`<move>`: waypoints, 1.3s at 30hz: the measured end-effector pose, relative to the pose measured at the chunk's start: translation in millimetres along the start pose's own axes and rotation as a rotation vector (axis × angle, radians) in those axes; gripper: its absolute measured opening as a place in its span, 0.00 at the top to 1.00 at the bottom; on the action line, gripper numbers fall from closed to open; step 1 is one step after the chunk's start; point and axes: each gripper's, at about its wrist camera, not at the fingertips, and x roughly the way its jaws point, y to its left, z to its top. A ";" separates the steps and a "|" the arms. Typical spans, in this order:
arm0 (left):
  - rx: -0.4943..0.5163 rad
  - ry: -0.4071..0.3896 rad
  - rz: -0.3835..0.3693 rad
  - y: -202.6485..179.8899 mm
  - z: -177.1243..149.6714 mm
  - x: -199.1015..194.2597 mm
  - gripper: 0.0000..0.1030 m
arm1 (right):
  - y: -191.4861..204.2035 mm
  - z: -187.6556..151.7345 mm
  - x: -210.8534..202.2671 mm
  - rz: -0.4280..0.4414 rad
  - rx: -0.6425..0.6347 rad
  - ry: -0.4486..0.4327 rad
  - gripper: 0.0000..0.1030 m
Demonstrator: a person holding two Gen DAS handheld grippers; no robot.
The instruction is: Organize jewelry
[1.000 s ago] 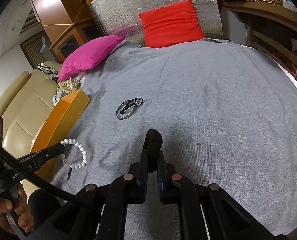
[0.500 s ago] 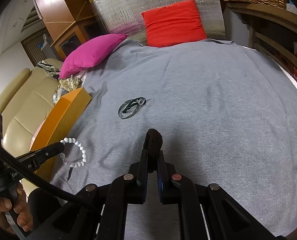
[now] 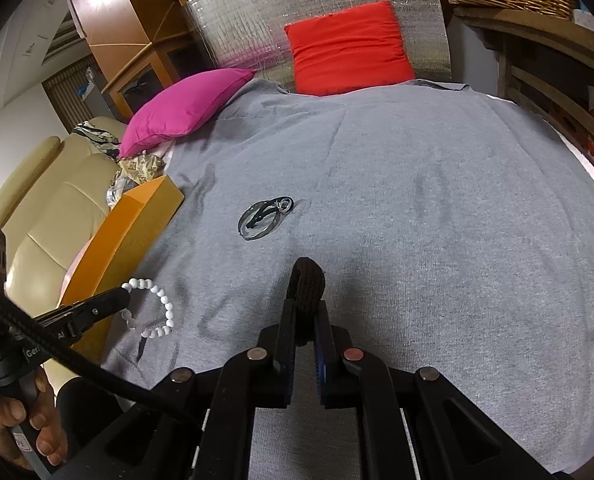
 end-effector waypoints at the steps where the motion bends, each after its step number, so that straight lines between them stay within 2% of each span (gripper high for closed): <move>1: 0.000 0.000 0.000 0.4 -0.3 0.3 0.91 | 0.3 0.2 -0.1 -0.001 -0.001 -0.001 0.91; 39: -0.020 0.004 0.007 7.7 -5.5 2.1 0.91 | -0.8 -1.6 1.1 -0.009 0.002 0.000 0.91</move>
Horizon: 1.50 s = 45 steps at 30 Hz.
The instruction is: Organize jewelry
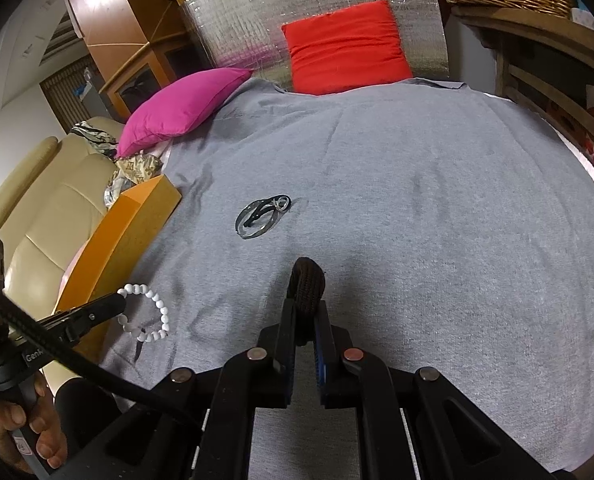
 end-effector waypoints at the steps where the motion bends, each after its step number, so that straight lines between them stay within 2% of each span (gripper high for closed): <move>1: -0.001 0.000 0.000 0.7 -0.1 0.4 0.91 | 0.6 -0.2 0.5 -0.001 -0.001 0.003 0.91; 16: -0.021 -0.011 -0.009 10.1 -0.9 -3.1 0.91 | 10.1 3.7 4.5 -0.012 -0.027 0.011 0.91; 25: -0.069 -0.094 0.025 40.2 16.7 -32.9 0.91 | 39.5 26.7 10.3 0.010 -0.099 -0.001 0.91; 30: -0.129 -0.139 0.065 74.3 24.3 -50.0 0.91 | 77.9 46.3 20.9 0.053 -0.174 -0.009 0.91; 33: -0.179 -0.168 0.117 105.3 26.5 -60.8 0.91 | 112.5 61.3 33.3 0.092 -0.235 -0.007 0.91; 37: -0.241 -0.151 0.183 142.4 29.0 -57.1 0.91 | 161.3 78.6 51.0 0.156 -0.299 -0.008 0.91; 41: -0.296 -0.133 0.239 182.1 36.4 -46.9 0.91 | 217.5 93.1 86.1 0.238 -0.338 0.039 0.91; 45: -0.333 -0.111 0.291 212.2 41.3 -36.0 0.91 | 262.5 105.9 122.2 0.275 -0.383 0.082 0.91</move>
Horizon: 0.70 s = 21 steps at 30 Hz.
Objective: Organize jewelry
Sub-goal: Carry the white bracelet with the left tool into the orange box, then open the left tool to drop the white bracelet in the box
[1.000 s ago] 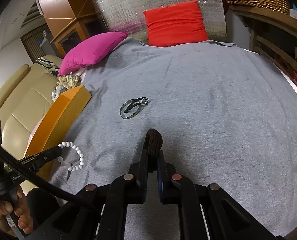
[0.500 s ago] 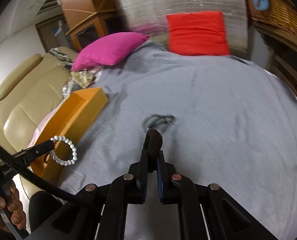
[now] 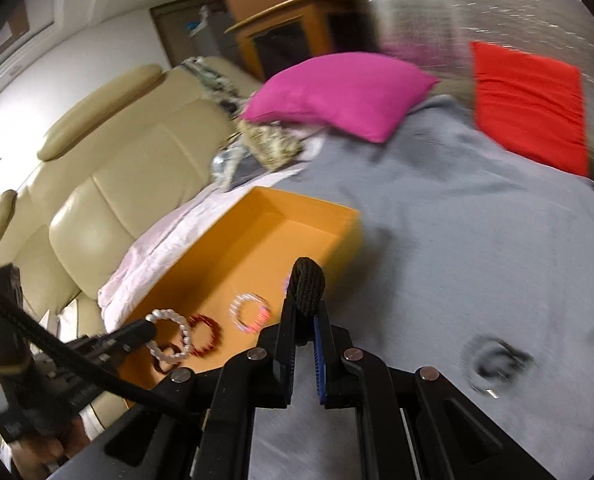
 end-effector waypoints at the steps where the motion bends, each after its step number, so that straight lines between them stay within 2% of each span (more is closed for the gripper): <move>1: -0.008 0.005 0.014 4.2 1.5 4.9 0.91 | 5.1 6.7 12.1 0.004 -0.011 0.012 0.91; 6: -0.029 0.032 0.044 19.4 10.3 29.2 0.91 | 24.8 29.8 71.3 0.028 -0.044 0.095 0.91; 12: -0.038 0.046 0.049 27.2 15.7 46.1 0.91 | 32.2 35.8 125.1 -0.005 -0.067 0.178 0.91; 21: -0.054 0.055 0.062 36.7 20.2 57.4 0.91 | 24.7 39.2 150.1 -0.030 -0.052 0.216 0.91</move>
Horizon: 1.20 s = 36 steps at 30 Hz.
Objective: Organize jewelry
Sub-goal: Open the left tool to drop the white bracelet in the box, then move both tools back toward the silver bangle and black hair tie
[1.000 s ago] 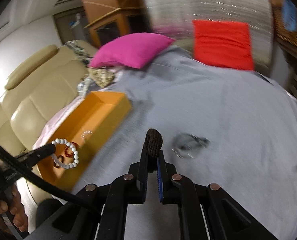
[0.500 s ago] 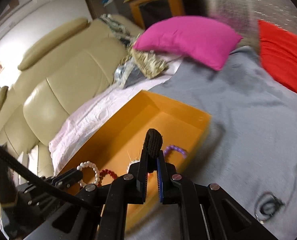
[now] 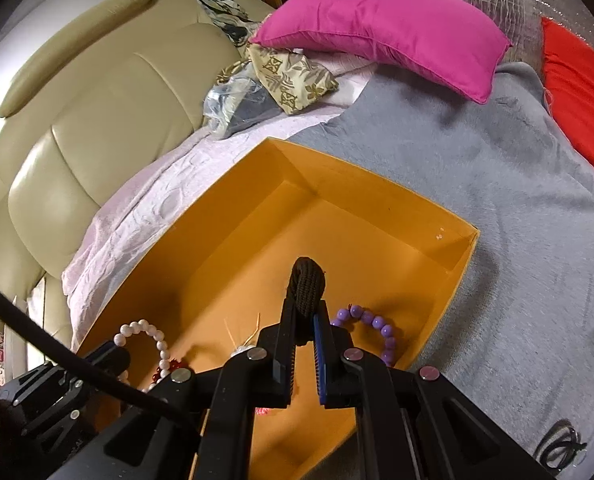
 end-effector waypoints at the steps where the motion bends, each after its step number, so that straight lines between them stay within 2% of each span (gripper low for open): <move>1: -0.005 0.001 0.004 1.8 0.3 1.2 0.91 | 0.7 1.4 1.2 -0.001 0.001 0.003 0.91; 5: -0.034 0.005 0.010 9.9 0.0 3.2 0.89 | 1.6 4.0 7.2 -0.013 0.006 0.019 0.89; 6: -0.048 0.005 0.011 12.0 -0.2 2.9 0.87 | 1.6 3.8 8.9 -0.019 0.002 0.025 0.84; 7: -0.058 0.004 0.010 13.9 -0.4 2.0 0.79 | 1.8 3.6 9.3 -0.023 -0.001 0.026 0.81; 8: -0.068 -0.005 0.006 16.1 -1.4 -0.4 0.64 | 1.9 2.6 8.6 -0.028 -0.005 0.022 0.74; 9: -0.073 -0.011 0.010 16.9 -2.1 -1.6 0.55 | 1.5 2.2 8.2 -0.030 -0.006 0.021 0.66; 10: -0.076 -0.017 0.017 17.8 -3.0 -3.4 0.47 | 0.7 1.8 7.7 -0.032 -0.004 0.019 0.59; 11: -0.080 -0.024 0.019 19.0 -3.9 -6.2 0.47 | -1.6 1.2 6.1 -0.035 0.006 0.014 0.44; 17: -0.093 -0.064 0.013 20.4 -7.2 -27.4 0.46 | -22.0 -10.5 -34.9 -0.019 0.081 -0.075 0.43; 20: -0.091 -0.085 0.003 14.6 -12.7 -38.5 0.42 | -43.9 -34.1 -72.9 -0.029 0.120 -0.140 0.43; 24: -0.060 -0.097 -0.014 -5.5 -20.3 -48.6 0.40 | -78.2 -75.4 -108.2 -0.063 0.188 -0.175 0.43; 31: 0.013 -0.107 -0.076 -58.8 -34.6 -65.9 0.38 | -155.6 -162.5 -153.7 -0.130 0.363 -0.180 0.43; 36: 0.100 -0.073 -0.128 -104.8 -46.2 -59.7 0.37 | -217.9 -194.2 -158.3 -0.103 0.553 -0.147 0.43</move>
